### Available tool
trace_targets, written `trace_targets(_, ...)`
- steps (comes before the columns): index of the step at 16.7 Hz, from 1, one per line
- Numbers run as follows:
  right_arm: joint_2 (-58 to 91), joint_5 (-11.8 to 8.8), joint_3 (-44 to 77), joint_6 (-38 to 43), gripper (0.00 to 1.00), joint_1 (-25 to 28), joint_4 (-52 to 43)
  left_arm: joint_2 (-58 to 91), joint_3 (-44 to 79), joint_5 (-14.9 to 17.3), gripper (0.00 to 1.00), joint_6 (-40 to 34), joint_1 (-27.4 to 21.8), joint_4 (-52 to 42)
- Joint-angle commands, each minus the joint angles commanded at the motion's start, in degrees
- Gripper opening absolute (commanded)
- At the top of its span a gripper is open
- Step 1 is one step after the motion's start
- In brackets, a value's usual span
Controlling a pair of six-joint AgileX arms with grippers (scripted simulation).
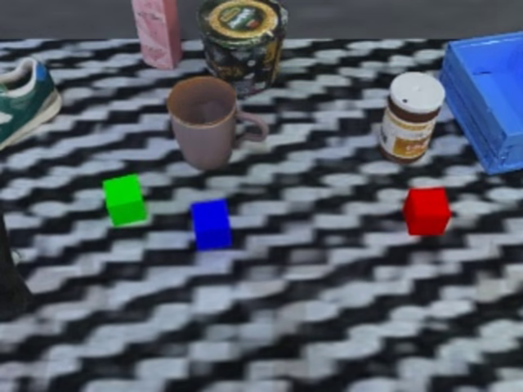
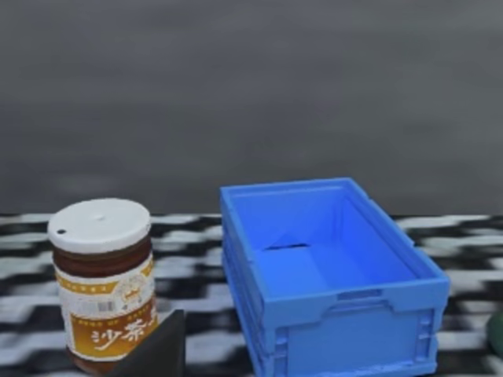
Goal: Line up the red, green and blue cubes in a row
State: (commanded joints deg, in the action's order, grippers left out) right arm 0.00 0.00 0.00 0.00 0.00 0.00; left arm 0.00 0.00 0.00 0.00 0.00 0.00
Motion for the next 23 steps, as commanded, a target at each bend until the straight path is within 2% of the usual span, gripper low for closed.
trace_targets(4,1.74,-0.10,1.70,0.30,1.00,0.43,-1.16,0.00,0.00,0.00,1.00,0.00,0.00,0.00)
trace_targets(9,16.62,-0.18,15.64,2.53,1.00,2.96,-10.03,0.00,0.00,0.00,1.00,0.00,0.00,0.00)
trace_targets(23,98.16,0.00,76.91,12.34,1.00,13.79,-52.26,0.00,0.00,0.00,1.00,0.00,0.00,0.00)
